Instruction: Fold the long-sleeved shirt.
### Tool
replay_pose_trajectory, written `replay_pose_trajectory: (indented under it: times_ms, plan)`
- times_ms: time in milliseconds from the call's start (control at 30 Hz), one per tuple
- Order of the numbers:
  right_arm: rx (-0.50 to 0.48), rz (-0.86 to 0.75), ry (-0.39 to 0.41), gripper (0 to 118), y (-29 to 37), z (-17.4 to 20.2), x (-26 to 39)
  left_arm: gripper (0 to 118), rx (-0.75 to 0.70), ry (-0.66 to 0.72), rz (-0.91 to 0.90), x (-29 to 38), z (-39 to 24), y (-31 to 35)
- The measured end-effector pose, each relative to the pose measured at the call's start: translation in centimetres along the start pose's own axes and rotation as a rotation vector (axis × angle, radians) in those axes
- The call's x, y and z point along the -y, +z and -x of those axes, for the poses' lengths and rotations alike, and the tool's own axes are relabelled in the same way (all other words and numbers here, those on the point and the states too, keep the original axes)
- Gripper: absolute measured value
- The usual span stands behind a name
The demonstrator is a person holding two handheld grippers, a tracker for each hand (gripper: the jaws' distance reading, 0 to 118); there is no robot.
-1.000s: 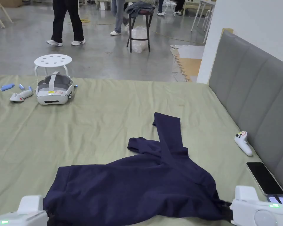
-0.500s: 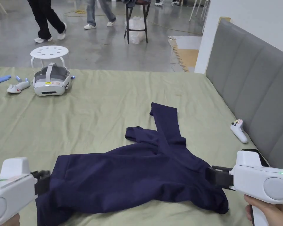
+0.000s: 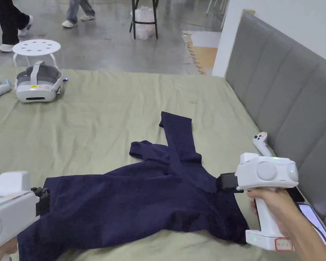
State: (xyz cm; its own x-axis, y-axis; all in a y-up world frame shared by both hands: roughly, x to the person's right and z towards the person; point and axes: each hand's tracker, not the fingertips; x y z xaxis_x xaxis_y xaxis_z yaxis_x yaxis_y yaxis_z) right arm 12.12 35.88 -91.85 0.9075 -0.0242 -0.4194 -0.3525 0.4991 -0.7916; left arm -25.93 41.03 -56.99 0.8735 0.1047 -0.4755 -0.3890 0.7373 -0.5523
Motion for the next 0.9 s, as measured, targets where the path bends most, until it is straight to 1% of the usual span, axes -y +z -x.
replay_pose_trajectory:
  times_ms: [67,100,133,167,200,233,267,333,367,400,433,467,500,533,567,600,667,767,800,833,867,900]
  plan:
    - [0.033,0.069,0.025,83,-2.6,0.4,-0.3,4,-0.002,-0.002,0.006,-0.3,0.2,-0.8]
    - [0.028,0.087,0.028,78,-3.3,0.6,-0.1,4,0.001,0.002,0.014,-0.5,0.2,-1.1]
    - [0.026,0.109,0.017,67,-4.1,0.8,0.0,4,0.002,0.004,0.019,-0.7,0.2,-1.4]
    - [0.002,0.132,-0.003,56,-4.6,1.0,0.2,4,0.000,0.004,0.027,-0.9,0.6,-2.1]
    - [-0.038,0.140,-0.030,42,-5.1,0.9,0.2,4,-0.006,0.000,0.033,-1.3,0.7,-2.6]
    - [-0.060,0.129,-0.053,24,-5.3,0.7,0.2,4,-0.011,-0.004,0.037,-1.6,0.8,-3.0]
    - [-0.048,0.125,-0.052,16,-5.3,1.1,0.3,4,-0.015,-0.008,0.044,-2.1,1.1,-3.7]
    - [-0.024,0.113,-0.037,12,-5.2,1.9,0.6,4,-0.021,-0.004,0.059,-3.2,1.8,-5.1]
    - [-0.016,0.111,-0.029,11,-5.1,1.8,0.4,11,-0.021,0.002,0.058,-3.8,2.3,-5.9]
    - [-0.016,0.108,-0.026,11,-5.0,2.0,0.6,33,-0.035,0.005,0.061,-4.6,2.8,-7.1]
    - [-0.009,0.106,-0.016,11,-4.9,2.2,0.7,81,-0.031,0.012,0.062,-5.4,3.5,-8.3]
    - [-0.007,0.104,0.001,11,-4.9,2.3,0.8,104,-0.038,0.020,0.092,-6.3,4.2,-9.9]
    - [-0.006,0.105,0.006,11,-4.9,2.2,0.7,111,-0.086,0.028,0.143,-7.0,4.6,-11.4]
    - [-0.006,0.106,0.009,11,-4.8,2.2,0.7,104,-0.106,0.036,0.154,-7.5,5.0,-12.7]
    - [-0.006,0.107,0.010,11,-4.8,2.2,0.6,97,-0.077,0.028,0.147,-7.8,5.3,-13.3]
    - [-0.008,0.108,0.005,11,-4.8,2.2,0.7,93,-0.087,0.025,0.168,-8.2,5.4,-14.6]
    - [-0.011,0.115,0.002,11,-5.4,1.7,0.3,94,-0.072,-0.004,0.261,-8.2,5.3,-17.1]
    - [-0.012,0.122,-0.002,11,-5.8,1.3,-0.1,93,-0.072,-0.089,0.382,-5.9,5.1,-18.9]
    - [-0.012,0.124,-0.001,11,-5.9,1.3,-0.1,91,-0.055,-0.097,0.381,-4.9,4.5,-19.3]
    - [-0.012,0.125,-0.001,11,-5.9,1.2,-0.2,87,-0.038,-0.084,0.379,-4.2,4.6,-19.9]
    - [-0.012,0.126,-0.007,11,-5.9,1.1,-0.2,86,-0.061,-0.099,0.357,-3.3,3.8,-19.6]
    - [-0.012,0.126,-0.011,11,-5.9,1.3,-0.1,83,-0.098,-0.163,0.303,-3.4,3.1,-18.8]
